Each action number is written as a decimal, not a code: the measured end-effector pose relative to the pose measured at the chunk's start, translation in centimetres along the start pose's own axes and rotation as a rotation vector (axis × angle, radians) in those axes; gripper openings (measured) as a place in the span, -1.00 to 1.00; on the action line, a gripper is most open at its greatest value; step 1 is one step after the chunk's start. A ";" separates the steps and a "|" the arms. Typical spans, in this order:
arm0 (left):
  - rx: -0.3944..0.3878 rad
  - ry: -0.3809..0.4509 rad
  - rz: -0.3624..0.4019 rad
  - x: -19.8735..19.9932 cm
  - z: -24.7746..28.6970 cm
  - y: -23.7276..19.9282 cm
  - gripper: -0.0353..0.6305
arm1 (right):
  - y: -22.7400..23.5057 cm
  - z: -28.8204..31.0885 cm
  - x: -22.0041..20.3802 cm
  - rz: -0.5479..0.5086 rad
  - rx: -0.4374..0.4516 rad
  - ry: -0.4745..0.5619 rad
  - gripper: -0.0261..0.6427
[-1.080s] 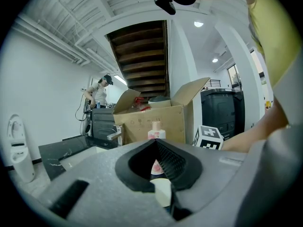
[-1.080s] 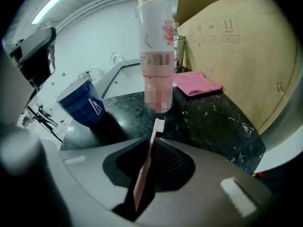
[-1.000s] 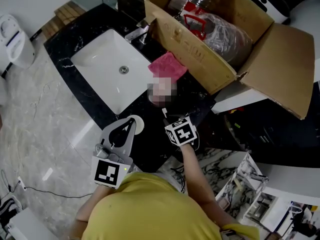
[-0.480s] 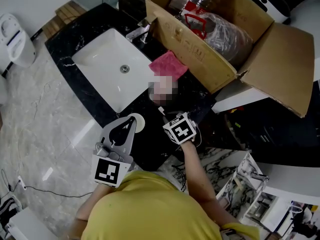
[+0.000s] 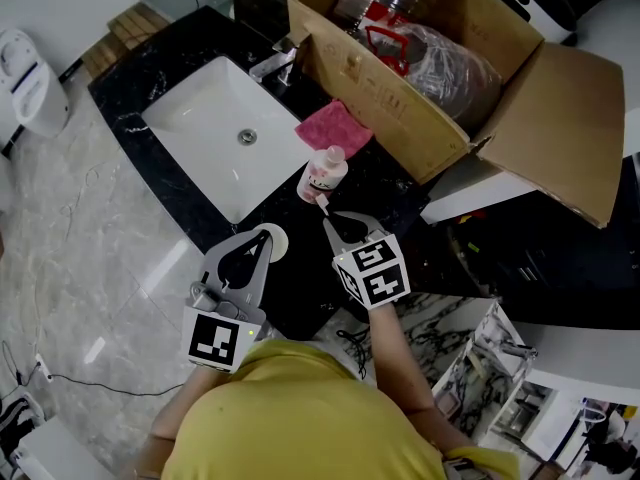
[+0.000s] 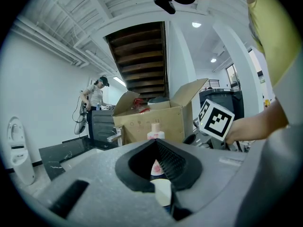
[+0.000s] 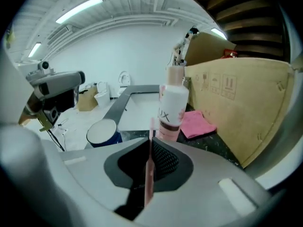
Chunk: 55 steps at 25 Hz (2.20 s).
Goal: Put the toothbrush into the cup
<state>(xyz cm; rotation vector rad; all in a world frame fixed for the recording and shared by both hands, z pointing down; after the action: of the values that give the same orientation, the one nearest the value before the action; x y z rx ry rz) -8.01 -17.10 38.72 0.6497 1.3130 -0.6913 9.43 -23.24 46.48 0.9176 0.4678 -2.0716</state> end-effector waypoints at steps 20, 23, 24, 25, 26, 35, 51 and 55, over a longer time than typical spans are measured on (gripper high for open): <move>0.019 0.004 0.005 0.0 -1.3 0.0 -0.89 | -2.3 -4.6 4.1 0.129 0.013 0.674 -0.83; 0.026 0.003 0.009 -0.1 -1.7 -0.2 -0.89 | -3.4 -4.7 4.7 0.125 0.047 0.741 -0.83; 0.028 0.002 0.010 -0.1 -1.8 -0.2 -0.89 | -3.9 -4.8 5.0 0.114 0.061 0.759 -0.83; 0.031 0.001 0.010 -0.1 -1.9 -0.3 -0.89 | -4.4 -4.8 5.4 0.104 0.076 0.775 -0.83; 0.033 0.000 0.010 -0.1 -2.0 -0.3 -0.89 | -4.8 -4.8 5.7 0.097 0.092 0.789 -0.83; 0.058 -0.012 0.009 -0.2 -2.8 -1.0 -0.89 | -7.9 -3.8 7.8 0.084 0.205 0.858 -0.83; 0.080 -0.010 -0.007 -0.6 -3.6 -1.9 -0.89 | -9.3 1.2 4.9 0.115 0.178 0.584 -0.82; 0.070 -0.013 -0.003 -0.6 -3.5 -1.7 -0.89 | -9.3 1.6 4.3 0.101 0.175 0.495 -0.82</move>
<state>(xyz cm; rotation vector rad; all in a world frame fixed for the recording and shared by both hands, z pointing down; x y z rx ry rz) -11.55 -15.47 38.75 0.6991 1.2823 -0.7457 -0.45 -20.87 44.46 1.5392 0.4860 -1.8058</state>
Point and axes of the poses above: the fingertips, and each gripper's own axes: z forward along the fingers, y to its right, x out of its top, the point moved 7 cm from there along -z, backward along the fingers, and after that the axes turned 2 degrees about -x, right-handed, at the moved point
